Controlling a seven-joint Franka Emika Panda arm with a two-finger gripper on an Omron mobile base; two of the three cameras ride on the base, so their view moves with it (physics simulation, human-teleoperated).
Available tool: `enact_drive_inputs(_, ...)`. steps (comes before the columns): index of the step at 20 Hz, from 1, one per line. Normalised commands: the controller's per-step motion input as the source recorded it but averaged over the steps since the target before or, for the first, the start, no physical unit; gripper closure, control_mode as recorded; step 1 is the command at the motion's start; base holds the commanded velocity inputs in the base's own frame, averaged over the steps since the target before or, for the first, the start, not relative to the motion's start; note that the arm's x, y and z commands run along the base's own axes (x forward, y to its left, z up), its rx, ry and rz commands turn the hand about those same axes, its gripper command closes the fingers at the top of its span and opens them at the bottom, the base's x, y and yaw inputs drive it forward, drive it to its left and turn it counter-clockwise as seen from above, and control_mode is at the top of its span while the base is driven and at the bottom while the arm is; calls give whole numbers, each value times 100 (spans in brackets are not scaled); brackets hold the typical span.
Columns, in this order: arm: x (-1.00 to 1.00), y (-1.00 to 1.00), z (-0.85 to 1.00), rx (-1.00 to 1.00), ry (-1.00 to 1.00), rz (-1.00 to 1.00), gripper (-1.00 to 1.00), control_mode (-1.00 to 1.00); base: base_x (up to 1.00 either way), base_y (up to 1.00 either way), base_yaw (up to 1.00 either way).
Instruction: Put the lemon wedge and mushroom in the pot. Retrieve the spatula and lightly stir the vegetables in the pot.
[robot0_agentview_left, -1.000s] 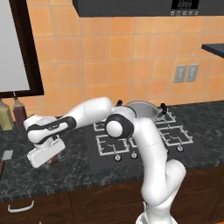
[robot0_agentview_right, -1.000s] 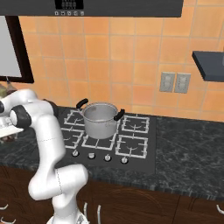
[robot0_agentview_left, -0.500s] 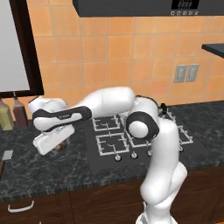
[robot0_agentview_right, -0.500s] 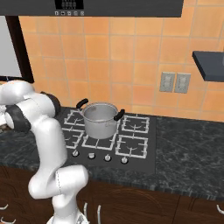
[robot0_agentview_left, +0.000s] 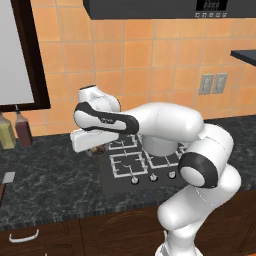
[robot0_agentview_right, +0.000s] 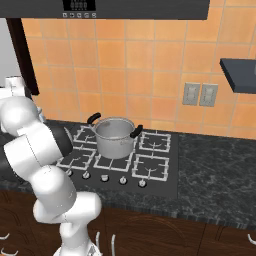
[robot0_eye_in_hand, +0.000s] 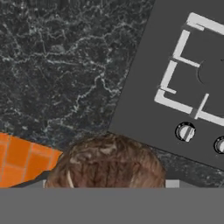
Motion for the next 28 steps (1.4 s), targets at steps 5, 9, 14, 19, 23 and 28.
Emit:
enact_drive_inputs(5, 7, -100, 57, 11, -1, -27, 100, -100, 0, 0, 0)
enact_drive_inputs(9, 18, -100, 40, 6, 0, -28, 100, -100, 0, 0, 0)
enact_drive_inputs(14, 29, -100, 25, 0, -7, -26, 100, -100, 0, 0, 0)
enact_drive_inputs(19, 49, -100, 5, 0, -2, -25, 100, -100, 0, 0, 0)
enact_drive_inputs(23, 60, -90, 0, -1, 0, -23, 100, -100, 0, 0, 0)
enact_drive_inputs(28, 61, -53, -20, -5, 0, -15, 100, -100, 0, 0, 0)
